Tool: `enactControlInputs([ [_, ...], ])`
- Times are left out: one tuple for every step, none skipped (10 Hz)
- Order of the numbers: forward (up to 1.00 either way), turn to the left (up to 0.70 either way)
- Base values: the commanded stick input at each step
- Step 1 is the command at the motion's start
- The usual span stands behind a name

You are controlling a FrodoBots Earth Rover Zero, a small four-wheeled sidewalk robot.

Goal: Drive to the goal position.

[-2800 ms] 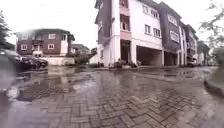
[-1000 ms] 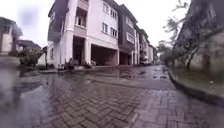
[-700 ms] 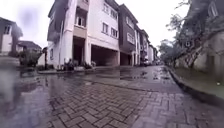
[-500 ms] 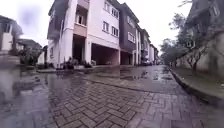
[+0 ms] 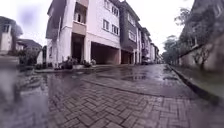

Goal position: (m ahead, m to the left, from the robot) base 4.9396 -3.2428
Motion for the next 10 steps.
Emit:
enactControlInputs([
  [0.70, -0.22],
  [0.70, -0.34],
  [0.70, -0.35],
  [0.70, -0.35],
  [0.70, -0.34],
  [0.70, -0.33],
  [0.70, -0.09],
  [0.70, 0.00],
  [0.70, 0.00],
  [0.70, 0.00],
])
